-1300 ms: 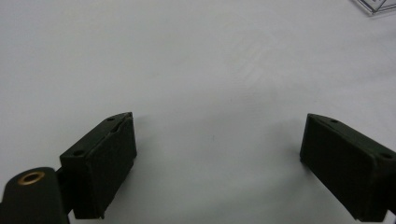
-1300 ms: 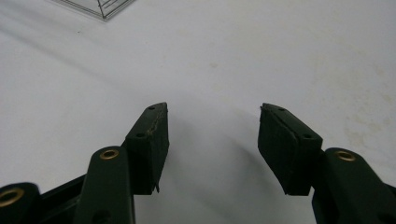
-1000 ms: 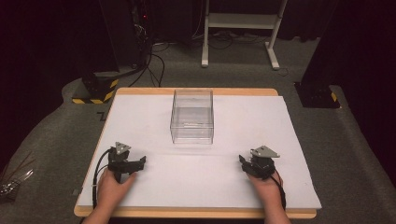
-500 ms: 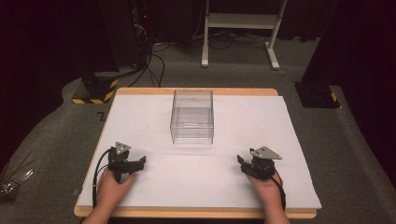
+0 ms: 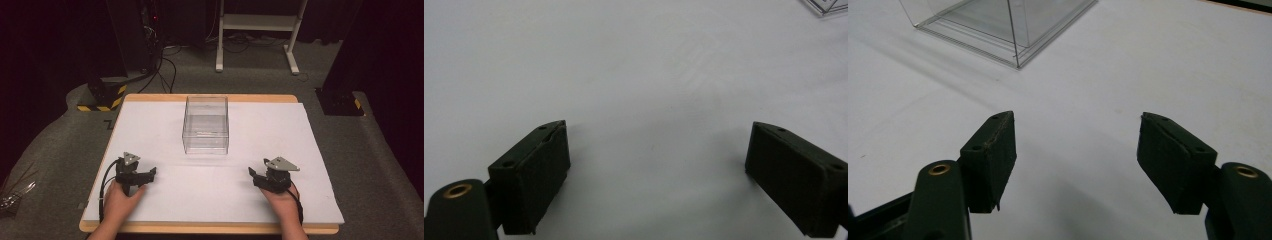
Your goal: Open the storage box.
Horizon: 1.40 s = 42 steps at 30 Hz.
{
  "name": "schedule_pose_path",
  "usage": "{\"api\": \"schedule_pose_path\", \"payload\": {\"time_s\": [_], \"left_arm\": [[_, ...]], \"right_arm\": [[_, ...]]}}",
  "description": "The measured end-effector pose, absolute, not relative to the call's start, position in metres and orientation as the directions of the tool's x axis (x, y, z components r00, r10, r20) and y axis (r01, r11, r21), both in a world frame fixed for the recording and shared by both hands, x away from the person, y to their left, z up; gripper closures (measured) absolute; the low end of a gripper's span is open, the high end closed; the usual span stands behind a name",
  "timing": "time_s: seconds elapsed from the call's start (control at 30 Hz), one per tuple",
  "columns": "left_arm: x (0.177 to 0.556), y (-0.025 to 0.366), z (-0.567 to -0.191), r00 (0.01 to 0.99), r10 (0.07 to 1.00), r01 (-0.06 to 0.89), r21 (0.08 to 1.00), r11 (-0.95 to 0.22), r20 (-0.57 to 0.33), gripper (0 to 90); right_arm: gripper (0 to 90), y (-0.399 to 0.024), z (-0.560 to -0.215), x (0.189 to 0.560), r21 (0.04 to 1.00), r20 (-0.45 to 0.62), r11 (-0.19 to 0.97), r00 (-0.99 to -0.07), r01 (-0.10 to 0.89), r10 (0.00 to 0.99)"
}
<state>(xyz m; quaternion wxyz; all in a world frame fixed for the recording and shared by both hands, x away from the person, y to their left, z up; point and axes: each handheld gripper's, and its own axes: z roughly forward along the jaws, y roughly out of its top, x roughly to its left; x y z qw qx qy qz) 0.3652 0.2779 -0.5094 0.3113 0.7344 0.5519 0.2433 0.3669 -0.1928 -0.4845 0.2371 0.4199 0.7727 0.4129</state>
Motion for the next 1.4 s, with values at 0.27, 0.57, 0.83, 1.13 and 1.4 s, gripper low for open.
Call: {"api": "schedule_pose_path", "payload": {"time_s": [0.27,0.57,0.83,1.13,1.4], "left_arm": [[0.365,0.278,-0.509,0.273,0.962,0.659,0.726,-0.197,0.013,11.0],[0.365,0.278,-0.509,0.272,0.962,0.66,0.726,-0.196,0.012,11.0],[0.365,0.278,-0.509,0.273,0.962,0.659,0.726,-0.197,0.013,11.0],[0.365,0.278,-0.509,0.273,0.962,0.659,0.726,-0.197,0.013,11.0],[0.365,0.278,-0.509,0.273,0.962,0.659,0.726,-0.197,0.013,11.0]], "right_arm": [[33.5,-0.181,-0.484,0.363,0.844,-0.031,0.324,-0.564,0.427,0.825],[32.2,-0.163,-0.48,0.361,0.848,-0.016,0.335,-0.612,0.41,0.791],[33.5,-0.143,-0.474,0.357,0.853,-0.029,0.363,-0.662,0.374,0.749],[34.8,-0.126,-0.471,0.362,0.842,-0.05,0.4,-0.686,0.362,0.726],[30.2,-0.118,-0.468,0.372,0.839,-0.013,0.381,-0.684,0.39,0.73]]}}
